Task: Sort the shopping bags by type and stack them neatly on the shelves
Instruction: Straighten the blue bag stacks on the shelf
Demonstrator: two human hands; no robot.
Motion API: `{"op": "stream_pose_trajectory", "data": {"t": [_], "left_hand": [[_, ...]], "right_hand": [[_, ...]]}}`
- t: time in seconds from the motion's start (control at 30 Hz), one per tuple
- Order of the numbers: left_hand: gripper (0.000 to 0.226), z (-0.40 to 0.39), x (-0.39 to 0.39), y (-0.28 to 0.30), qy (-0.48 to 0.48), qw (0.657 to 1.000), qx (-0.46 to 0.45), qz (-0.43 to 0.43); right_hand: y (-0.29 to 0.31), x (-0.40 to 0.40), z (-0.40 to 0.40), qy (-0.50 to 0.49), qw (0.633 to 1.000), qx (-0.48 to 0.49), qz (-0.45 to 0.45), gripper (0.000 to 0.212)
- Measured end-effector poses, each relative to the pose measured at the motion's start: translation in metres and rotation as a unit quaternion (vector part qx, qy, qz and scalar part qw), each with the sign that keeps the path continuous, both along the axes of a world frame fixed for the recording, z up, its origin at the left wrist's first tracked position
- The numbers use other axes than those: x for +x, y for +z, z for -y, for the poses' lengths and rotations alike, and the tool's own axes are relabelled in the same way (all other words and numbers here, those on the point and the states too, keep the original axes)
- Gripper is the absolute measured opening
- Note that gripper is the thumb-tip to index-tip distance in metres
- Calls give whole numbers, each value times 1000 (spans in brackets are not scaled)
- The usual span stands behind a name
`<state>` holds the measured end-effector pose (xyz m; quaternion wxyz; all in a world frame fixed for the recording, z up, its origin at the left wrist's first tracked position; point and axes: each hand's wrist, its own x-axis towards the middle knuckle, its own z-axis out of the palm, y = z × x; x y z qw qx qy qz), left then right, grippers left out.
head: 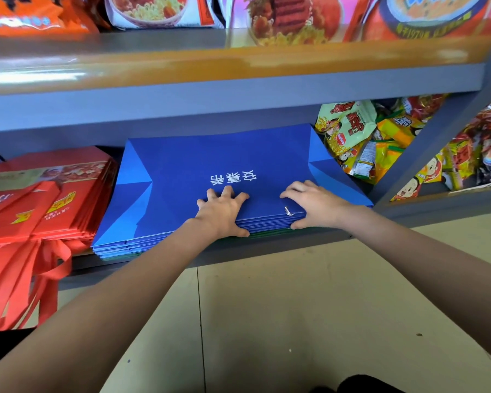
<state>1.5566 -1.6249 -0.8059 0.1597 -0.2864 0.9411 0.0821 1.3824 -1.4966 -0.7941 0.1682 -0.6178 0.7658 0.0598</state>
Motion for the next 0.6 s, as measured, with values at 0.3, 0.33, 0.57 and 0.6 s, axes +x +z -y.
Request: {"op": "stream_pose_trajectory", "data": {"t": [0.3, 0.33, 0.57, 0.6], "left_hand": [[83, 1, 0, -3, 10, 1000, 4, -13], [83, 1, 0, -3, 10, 1000, 5, -13], [94, -17, 0, -18, 10, 997, -77, 18], [95, -20, 1, -22, 11, 995, -96, 18]], "right_hand": [[-18, 13, -9, 56, 989, -87, -101, 61], [-18, 12, -10, 53, 990, -91, -94, 62], [-24, 12, 2, -45, 997, -51, -44, 83], [-26, 13, 3, -59, 996, -42, -43, 87]]}}
